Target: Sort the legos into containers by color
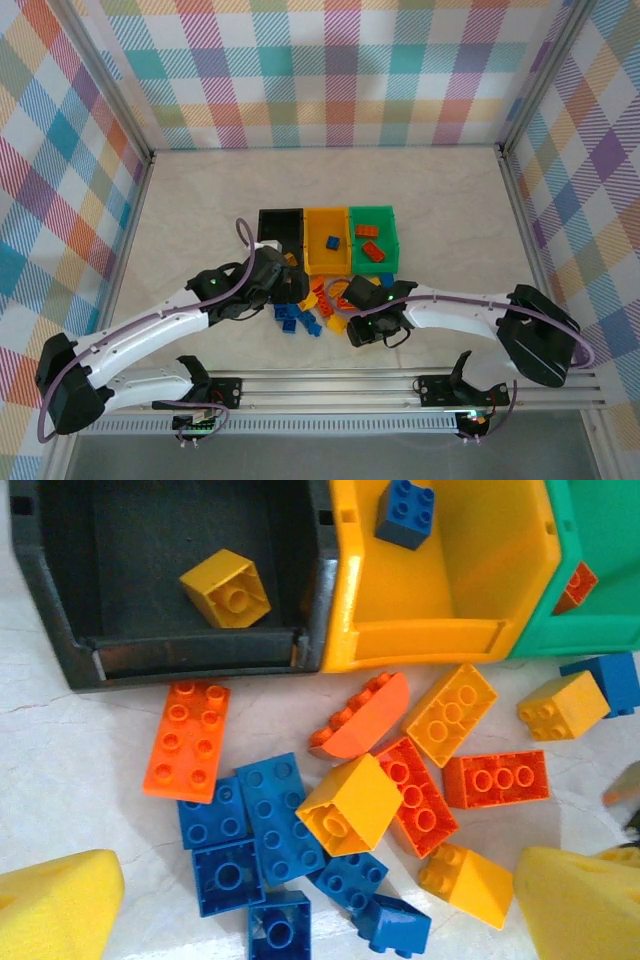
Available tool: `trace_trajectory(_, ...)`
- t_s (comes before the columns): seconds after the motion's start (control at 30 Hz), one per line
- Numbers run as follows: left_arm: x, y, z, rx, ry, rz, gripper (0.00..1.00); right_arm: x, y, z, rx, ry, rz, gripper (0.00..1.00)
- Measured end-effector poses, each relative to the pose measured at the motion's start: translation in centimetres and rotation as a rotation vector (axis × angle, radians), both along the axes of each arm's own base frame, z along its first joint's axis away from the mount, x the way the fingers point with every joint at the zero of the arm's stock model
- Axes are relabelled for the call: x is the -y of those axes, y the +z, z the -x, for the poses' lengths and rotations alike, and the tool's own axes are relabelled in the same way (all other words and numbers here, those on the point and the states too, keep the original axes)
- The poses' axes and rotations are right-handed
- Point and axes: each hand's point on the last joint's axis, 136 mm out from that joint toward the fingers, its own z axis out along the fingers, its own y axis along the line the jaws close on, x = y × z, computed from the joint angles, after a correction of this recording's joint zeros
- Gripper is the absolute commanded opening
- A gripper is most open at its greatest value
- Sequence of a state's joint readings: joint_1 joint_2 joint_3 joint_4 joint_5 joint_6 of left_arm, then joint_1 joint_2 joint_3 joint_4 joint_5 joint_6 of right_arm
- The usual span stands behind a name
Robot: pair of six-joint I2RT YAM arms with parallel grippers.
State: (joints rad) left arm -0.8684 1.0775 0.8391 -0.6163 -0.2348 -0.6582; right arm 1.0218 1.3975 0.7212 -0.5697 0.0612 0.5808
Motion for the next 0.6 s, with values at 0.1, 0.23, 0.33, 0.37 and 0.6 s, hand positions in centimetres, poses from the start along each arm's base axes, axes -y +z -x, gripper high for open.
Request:
trace_trajectory(0.1, -1.0, 0.1, 0.2, 0.013, 0.023, -0.012, 1.0, -0.9, 2.2, -0.6, 0.037, 0.02, -0.042, 0.4)
trace_trajectory(0.23, -2.8, 0.0, 0.8, 0.028, 0.065, -0.029, 1.0, -4.7, 7.4, -3.1, 0.129, 0.064, -0.147, 0.4)
trace_trajectory(0.33, -4.3, -0.2, 1.5, 0.034, 0.102, -0.033, 1.0, -8.7, 11.5, -6.0, 0.199, 0.093, -0.235, 0.4)
trace_trajectory(0.37, -4.7, -0.4, 1.7, 0.035, 0.115, -0.033, 1.0, -10.3, 12.5, -7.0, 0.216, 0.104, -0.259, 0.4)
trace_trajectory(0.6, -7.0, -0.4, 3.1, 0.04, 0.168, -0.008, 1.0, -18.4, 13.9, -15.2, 0.258, 0.123, -0.322, 0.41)
